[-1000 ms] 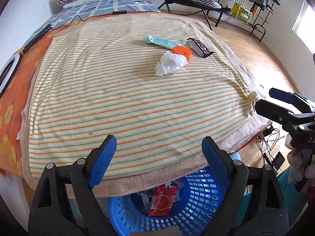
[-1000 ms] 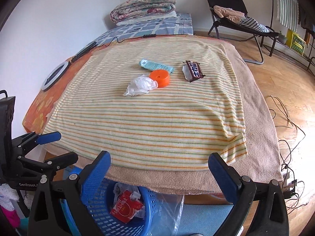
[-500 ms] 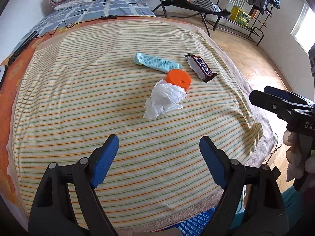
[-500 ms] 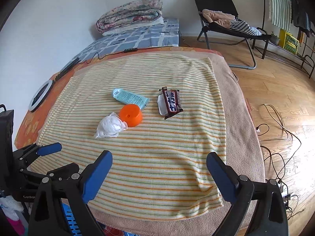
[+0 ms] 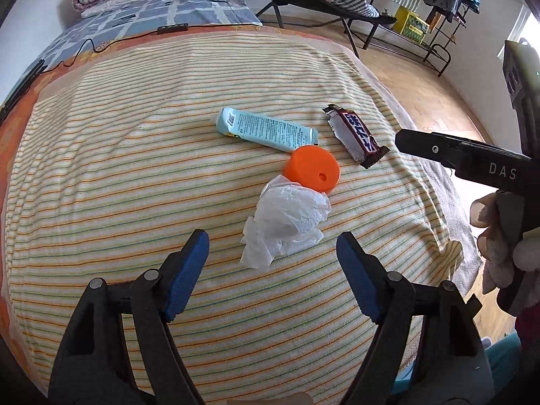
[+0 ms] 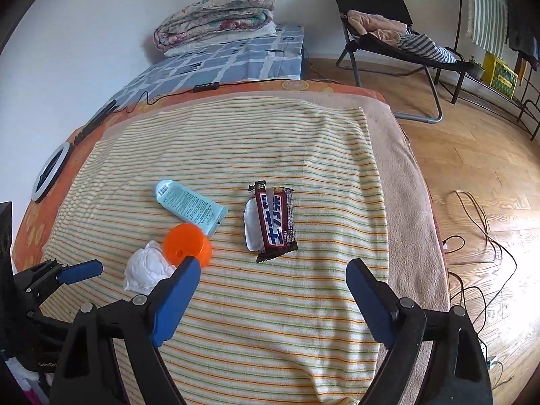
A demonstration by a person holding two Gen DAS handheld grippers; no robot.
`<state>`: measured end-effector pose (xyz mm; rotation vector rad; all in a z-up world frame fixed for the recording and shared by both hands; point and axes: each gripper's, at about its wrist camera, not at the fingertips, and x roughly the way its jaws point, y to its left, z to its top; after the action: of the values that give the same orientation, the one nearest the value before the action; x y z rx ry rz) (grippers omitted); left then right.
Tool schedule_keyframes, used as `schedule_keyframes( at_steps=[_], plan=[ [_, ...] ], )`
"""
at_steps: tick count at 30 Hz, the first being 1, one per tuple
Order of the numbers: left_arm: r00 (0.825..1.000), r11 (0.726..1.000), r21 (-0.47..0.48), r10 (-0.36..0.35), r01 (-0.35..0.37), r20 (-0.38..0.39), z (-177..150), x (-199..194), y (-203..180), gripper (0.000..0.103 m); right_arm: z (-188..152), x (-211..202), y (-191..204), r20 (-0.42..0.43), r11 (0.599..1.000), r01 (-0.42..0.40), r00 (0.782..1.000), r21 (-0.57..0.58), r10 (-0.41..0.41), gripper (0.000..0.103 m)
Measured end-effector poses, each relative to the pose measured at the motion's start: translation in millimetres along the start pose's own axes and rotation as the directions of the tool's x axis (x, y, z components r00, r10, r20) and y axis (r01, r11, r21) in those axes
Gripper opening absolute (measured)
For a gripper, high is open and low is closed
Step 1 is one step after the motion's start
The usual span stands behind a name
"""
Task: Collect trash
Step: 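Close left tool on the white plastic bag while right tool reaches the chocolate bar, then grasp the chocolate bar with right tool while left tool lifts the bag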
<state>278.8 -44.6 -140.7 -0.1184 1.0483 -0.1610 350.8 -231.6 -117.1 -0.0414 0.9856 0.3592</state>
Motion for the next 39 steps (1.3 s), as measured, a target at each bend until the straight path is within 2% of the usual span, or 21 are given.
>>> schedule_keyframes(
  at_steps=[3, 6, 9, 10, 13, 15, 17, 20, 27, 33, 34, 36, 39],
  plan=[
    [1.0, 1.0, 0.013, -0.001, 0.001, -0.013, 5, 8, 0, 0.07, 10, 14, -8, -0.021, 0.999, -0.029, 0.999, 0.042, 0.03, 0.087],
    [1.0, 1.0, 0.018, -0.006, 0.006, -0.02, 8, 15, 1, 0.069, 17, 29, -13, -0.04, 0.997, -0.037, 0.998, 0.072, 0.04, 0.087],
    [0.999, 1.0, 0.024, -0.016, 0.017, -0.038, 9, 21, 0, 0.055, 23, 44, -15, -0.065, 0.994, -0.058, 0.996, 0.087, 0.064, 0.087],
    [0.999, 0.999, 0.025, -0.019, 0.02, -0.043, 9, 23, 0, 0.054, 23, 49, -14, -0.074, 0.994, -0.063, 0.995, 0.092, 0.07, 0.086],
    [0.999, 0.999, 0.023, -0.024, 0.025, -0.043, 8, 26, 0, 0.052, 27, 64, -14, -0.105, 0.991, -0.071, 0.991, 0.111, 0.083, 0.076],
    [0.998, 0.999, 0.021, -0.031, 0.032, -0.046, 7, 29, 1, 0.042, 29, 72, -16, -0.113, 0.989, -0.074, 0.99, 0.13, 0.089, 0.075],
    [0.998, 0.999, 0.02, -0.032, 0.033, -0.046, 8, 30, 1, 0.041, 29, 77, -16, -0.118, 0.988, -0.067, 0.99, 0.136, 0.083, 0.074],
    [0.998, 0.999, 0.021, -0.036, 0.037, -0.042, 8, 30, 1, 0.034, 30, 84, -15, -0.125, 0.989, -0.064, 0.989, 0.135, 0.081, 0.07],
    [0.999, 1.0, 0.016, -0.025, 0.026, -0.023, 8, 23, 1, 0.03, 32, 91, -7, -0.135, 0.995, -0.03, 0.99, 0.096, 0.043, 0.064],
    [1.0, 1.0, 0.004, -0.013, 0.014, -0.009, 6, 14, 6, 0.029, 30, 87, -8, -0.133, 0.996, 0.004, 0.991, 0.087, 0.008, 0.033],
    [1.0, 1.0, 0.003, -0.013, 0.013, -0.007, 6, 13, 6, 0.029, 29, 86, -9, -0.131, 0.996, 0.0, 0.991, 0.092, 0.012, 0.031],
    [1.0, 1.0, 0.001, -0.01, 0.01, -0.002, 4, 8, 7, 0.029, 29, 84, -10, -0.125, 0.995, -0.013, 0.992, 0.102, 0.025, 0.022],
    [1.0, 1.0, -0.001, -0.006, 0.006, 0.004, 2, 2, 8, 0.029, 27, 80, -10, -0.113, 0.995, -0.013, 0.993, 0.101, 0.024, 0.016]
  ],
)
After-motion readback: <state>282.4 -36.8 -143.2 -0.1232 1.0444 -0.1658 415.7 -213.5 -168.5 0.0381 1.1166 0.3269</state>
